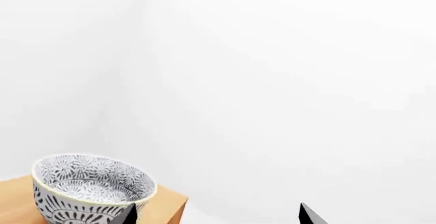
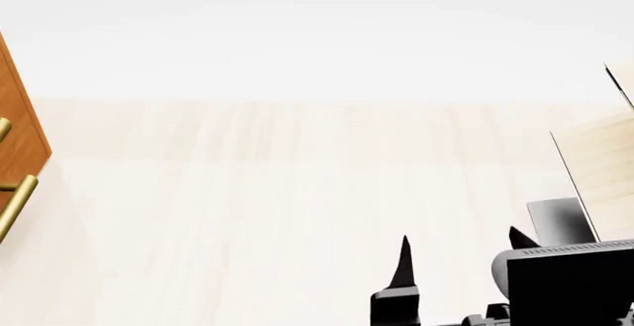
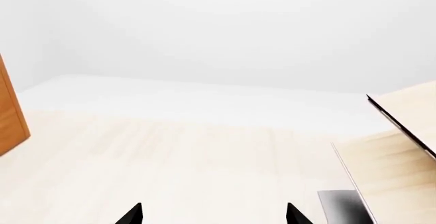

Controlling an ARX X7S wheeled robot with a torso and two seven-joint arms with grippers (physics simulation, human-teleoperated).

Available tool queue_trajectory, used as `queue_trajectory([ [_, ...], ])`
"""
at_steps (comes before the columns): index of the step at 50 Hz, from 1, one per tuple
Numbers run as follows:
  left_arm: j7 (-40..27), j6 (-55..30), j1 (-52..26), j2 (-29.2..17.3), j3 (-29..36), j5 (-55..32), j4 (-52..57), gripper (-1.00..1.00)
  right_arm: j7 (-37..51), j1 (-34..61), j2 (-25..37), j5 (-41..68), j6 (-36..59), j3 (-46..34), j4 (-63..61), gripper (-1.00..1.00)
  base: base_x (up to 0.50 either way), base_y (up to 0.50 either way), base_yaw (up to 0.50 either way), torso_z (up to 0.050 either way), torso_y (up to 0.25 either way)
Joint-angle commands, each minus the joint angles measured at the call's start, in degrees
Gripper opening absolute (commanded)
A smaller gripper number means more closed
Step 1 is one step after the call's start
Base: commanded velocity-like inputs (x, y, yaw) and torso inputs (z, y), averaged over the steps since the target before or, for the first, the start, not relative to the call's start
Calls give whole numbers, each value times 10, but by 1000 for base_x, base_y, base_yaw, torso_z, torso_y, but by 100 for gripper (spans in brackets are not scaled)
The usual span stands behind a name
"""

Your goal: Close the top drawer of the cabinet and put the bowl on top of it.

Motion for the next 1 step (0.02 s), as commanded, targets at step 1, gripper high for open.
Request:
queue_trajectory([
  [1,-23,-57,84,12,-94,-42,102,100,-10,-12,3,-7,-10,3,3,100,0,0,0,0,0],
])
